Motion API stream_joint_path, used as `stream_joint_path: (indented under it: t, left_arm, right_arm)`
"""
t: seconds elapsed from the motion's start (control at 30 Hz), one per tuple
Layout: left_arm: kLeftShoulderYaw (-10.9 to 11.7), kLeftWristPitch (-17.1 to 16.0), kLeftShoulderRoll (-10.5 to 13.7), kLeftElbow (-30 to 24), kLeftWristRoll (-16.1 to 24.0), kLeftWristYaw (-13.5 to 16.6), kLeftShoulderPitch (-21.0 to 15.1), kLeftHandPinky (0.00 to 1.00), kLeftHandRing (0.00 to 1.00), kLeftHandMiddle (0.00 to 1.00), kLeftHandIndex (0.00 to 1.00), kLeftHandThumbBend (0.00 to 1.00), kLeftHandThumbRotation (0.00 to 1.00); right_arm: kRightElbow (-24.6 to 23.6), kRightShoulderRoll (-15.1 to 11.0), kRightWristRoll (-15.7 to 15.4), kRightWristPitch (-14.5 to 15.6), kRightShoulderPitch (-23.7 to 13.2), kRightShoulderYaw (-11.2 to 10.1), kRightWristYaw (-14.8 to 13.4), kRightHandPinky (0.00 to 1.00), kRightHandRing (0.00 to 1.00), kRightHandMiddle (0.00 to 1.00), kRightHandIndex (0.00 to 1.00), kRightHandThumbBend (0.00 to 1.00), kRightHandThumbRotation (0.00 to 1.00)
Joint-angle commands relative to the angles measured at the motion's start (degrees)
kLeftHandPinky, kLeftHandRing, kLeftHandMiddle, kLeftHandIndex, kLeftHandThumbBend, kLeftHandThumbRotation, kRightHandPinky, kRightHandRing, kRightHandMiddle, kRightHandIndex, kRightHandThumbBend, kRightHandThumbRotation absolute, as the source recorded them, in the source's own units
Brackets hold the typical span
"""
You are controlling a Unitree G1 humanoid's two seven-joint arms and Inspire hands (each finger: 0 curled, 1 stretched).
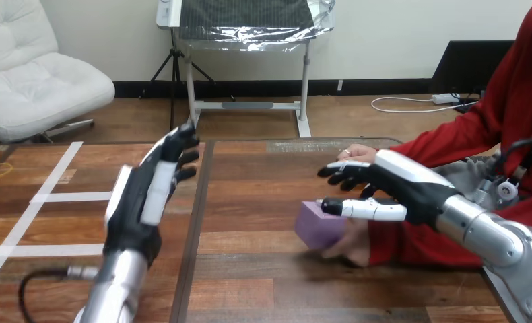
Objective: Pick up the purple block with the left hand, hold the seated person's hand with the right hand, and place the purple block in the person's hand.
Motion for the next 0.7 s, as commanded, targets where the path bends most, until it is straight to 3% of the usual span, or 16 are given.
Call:
stream_joint_path:
  t: [0.0,0.13,0.3,0.53,0.67]
  left_arm:
    - [0.74,-0.56,-0.12,-8.39,-1.8,-0.92,3.47,0.76,0.8,0.83,0.8,0.78,1.0]
    - [0.77,-1.04,-0.36,-11.65,-2.68,-1.3,6.66,0.73,0.78,0.81,0.79,0.71,1.0]
    - [1.07,-2.21,-0.82,-14.59,-3.88,-1.53,9.81,0.67,0.74,0.78,0.74,0.66,1.0]
    - [1.29,-3.46,-1.51,-18.25,-5.0,-1.14,13.44,0.63,0.71,0.75,0.7,0.6,1.0]
    - [1.44,-4.65,-1.86,-20.38,-5.23,-0.99,15.66,0.61,0.7,0.73,0.69,0.56,1.0]
  right_arm:
    - [-12.43,0.18,1.49,3.73,1.75,-6.07,-5.4,0.65,0.8,0.85,0.87,0.98,1.0]
    - [-18.44,2.11,3.25,4.49,5.16,-8.67,-8.42,0.63,0.79,0.84,0.86,0.98,1.0]
    - [-23.47,4.52,7.18,2.25,8.67,-10.88,-10.51,0.65,0.8,0.84,0.86,0.95,1.0]
    - [-27.14,7.43,13.55,-3.02,12.65,-11.67,-11.43,0.71,0.84,0.86,0.88,0.88,1.0]
    - [-31.32,9.29,19.13,-3.33,15.71,-10.9,-9.24,0.79,0.88,0.88,0.89,0.9,1.0]
